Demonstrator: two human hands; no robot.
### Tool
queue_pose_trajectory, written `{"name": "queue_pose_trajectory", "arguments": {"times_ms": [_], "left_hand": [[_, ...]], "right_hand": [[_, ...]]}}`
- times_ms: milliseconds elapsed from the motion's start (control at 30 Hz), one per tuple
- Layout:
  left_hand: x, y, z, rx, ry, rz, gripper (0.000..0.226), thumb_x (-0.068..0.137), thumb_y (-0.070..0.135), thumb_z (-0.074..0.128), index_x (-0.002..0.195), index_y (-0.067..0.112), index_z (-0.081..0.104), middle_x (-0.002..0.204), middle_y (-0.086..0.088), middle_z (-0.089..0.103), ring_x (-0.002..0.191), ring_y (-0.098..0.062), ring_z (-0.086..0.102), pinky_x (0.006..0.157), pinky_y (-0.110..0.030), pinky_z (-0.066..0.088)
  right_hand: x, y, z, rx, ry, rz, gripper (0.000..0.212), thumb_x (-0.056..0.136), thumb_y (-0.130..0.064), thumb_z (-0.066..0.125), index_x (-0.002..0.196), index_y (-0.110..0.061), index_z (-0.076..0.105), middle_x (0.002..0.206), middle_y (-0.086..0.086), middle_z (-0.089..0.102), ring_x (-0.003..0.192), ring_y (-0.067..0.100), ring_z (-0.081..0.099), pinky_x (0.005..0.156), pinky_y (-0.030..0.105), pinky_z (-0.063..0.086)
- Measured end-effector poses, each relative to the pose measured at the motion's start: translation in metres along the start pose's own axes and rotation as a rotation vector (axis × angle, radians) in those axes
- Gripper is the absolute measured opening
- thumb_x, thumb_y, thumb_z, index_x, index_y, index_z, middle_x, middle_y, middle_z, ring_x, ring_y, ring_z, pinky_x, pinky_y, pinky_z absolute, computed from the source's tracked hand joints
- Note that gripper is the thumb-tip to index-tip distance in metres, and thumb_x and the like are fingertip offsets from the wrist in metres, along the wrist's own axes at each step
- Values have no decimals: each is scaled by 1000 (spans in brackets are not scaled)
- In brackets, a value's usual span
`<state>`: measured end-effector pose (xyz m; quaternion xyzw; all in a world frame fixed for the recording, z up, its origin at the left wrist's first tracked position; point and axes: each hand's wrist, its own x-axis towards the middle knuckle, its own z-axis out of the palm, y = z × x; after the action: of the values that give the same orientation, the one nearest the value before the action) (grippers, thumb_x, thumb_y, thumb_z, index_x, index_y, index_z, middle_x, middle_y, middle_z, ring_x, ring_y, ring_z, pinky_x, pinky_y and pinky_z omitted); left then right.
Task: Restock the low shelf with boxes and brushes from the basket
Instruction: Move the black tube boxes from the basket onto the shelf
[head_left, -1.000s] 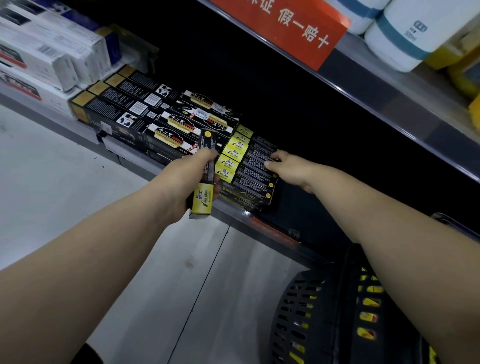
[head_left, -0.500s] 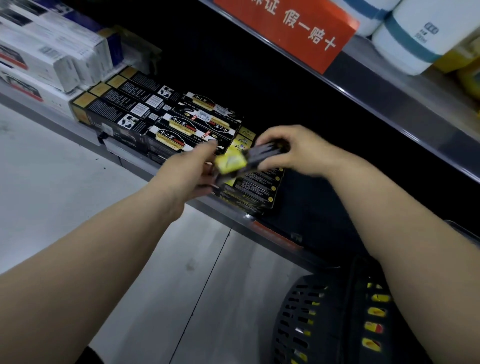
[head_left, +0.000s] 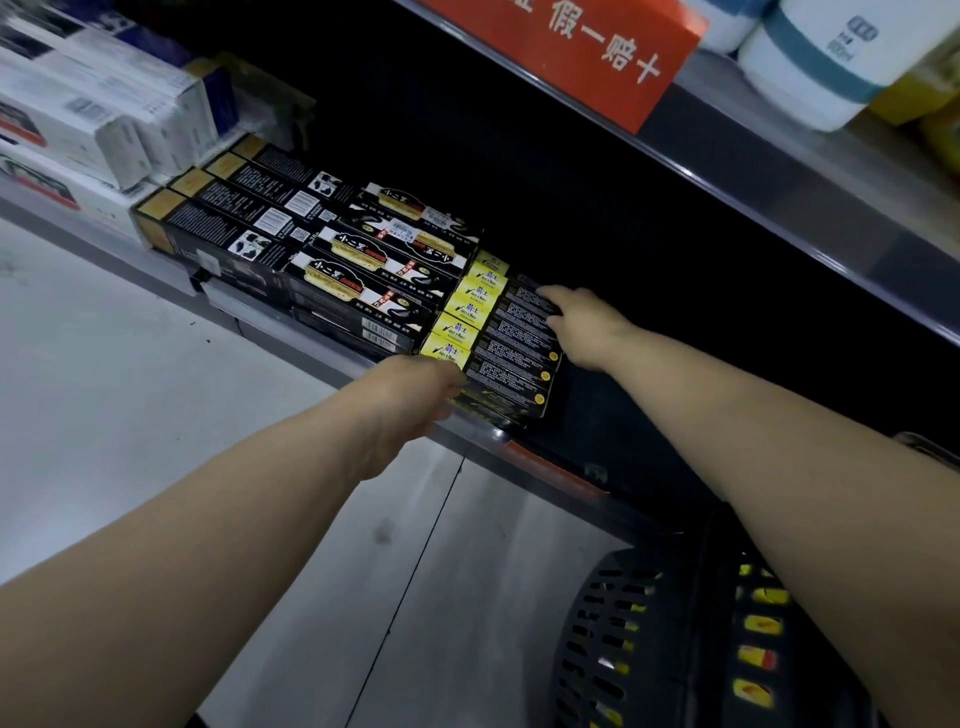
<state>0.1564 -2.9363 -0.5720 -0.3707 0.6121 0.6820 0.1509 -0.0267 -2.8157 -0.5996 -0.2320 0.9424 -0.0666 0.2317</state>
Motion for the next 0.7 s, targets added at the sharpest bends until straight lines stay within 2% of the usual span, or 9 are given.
{"name": "queue_pose_trajectory", "arguments": {"times_ms": [133,333,400,467,567,700], "left_hand": [[6,-2,3,26,12,1,28,94,19,49,117,7,59,118,-8,59,107,-20,57,94,-36,48],[4,3,8,99,21,-9,28,94,18,49,116,4,59,123,-15,57,116,-30,53,97,-40,44],[-1,8,9,148,21,16,27,93,19,48,113,5,60,123,-14,57,115,-29,53,93,-38,45],[-9,16,12,156,25,55,24,91,21,50,110,12,59,122,-10,58,114,-26,52,93,-36,43],[-28,31,21,177,6,203,20,90,25,54,108,24,62,113,-4,63,108,-21,57,91,-32,44],[-64,49,46,241,-73,432,14,89,19,57,101,24,65,98,2,69,96,-17,63,71,-22,44]], "right_hand": [[-1,-2,-1,-17,-25,5,54,99,-9,39,148,-25,24,142,14,34,121,27,45,98,33,41],[-9,-11,-13,-68,-56,16,57,98,-18,46,149,-22,20,146,14,31,126,30,42,104,37,40],[-15,-18,-26,-74,-57,38,58,95,-21,54,146,-18,26,144,13,35,126,29,44,100,34,40],[-29,-28,-47,-41,-56,-2,52,91,-22,60,139,-15,41,137,9,46,121,24,48,94,28,40],[-72,-34,-78,62,-63,-90,38,86,-23,66,122,-16,58,121,4,59,110,19,56,96,30,45],[-161,-16,-109,253,-40,-185,20,84,-19,68,103,-21,64,100,1,69,91,14,64,83,26,49]]}}
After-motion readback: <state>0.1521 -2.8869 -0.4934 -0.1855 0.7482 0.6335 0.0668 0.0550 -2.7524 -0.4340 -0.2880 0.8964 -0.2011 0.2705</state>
